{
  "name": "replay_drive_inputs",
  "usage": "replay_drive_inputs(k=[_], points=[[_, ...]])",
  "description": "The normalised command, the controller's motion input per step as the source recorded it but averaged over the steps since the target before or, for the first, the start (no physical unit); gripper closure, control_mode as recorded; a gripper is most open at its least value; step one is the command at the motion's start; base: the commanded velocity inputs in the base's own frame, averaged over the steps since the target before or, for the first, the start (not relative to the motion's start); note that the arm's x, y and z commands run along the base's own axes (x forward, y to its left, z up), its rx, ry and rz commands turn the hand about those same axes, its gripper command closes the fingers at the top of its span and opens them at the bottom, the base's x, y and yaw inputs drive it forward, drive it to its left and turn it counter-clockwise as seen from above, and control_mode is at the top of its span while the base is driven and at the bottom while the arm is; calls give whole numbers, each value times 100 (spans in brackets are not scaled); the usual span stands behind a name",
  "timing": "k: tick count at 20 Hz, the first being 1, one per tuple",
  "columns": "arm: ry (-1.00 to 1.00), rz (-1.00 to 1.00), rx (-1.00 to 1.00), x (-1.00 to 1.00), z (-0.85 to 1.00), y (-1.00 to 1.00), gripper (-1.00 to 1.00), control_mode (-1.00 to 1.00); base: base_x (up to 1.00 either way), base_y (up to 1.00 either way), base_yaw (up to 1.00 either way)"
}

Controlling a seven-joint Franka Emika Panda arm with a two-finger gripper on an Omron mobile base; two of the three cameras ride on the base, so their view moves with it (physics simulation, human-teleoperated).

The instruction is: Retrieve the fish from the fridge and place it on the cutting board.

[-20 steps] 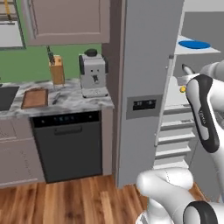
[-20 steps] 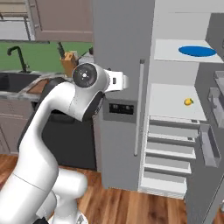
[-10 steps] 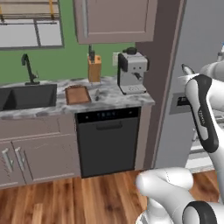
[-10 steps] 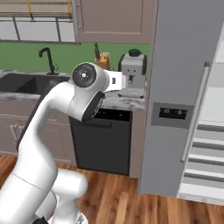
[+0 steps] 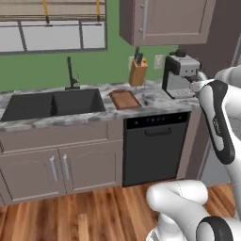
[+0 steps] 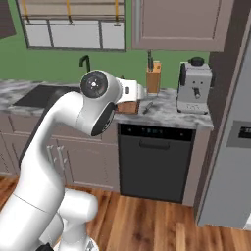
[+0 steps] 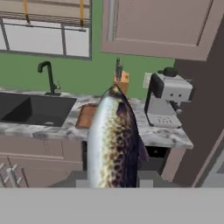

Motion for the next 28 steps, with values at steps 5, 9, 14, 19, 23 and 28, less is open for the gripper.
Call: replay_drive_inputs(k=[5, 9, 14, 19, 23, 28], points=[[0, 0, 0, 0, 0, 0, 100, 100, 50, 93, -2], [0, 0, 0, 0, 0, 0, 100, 100, 74, 37, 0], [0, 0, 0, 0, 0, 0, 100, 100, 76, 10, 0], [0, 0, 0, 0, 0, 0, 100, 100, 56, 0, 0], [0, 0, 0, 0, 0, 0, 100, 100, 45, 0, -1], [0, 0, 0, 0, 0, 0, 100, 100, 32, 0, -5]])
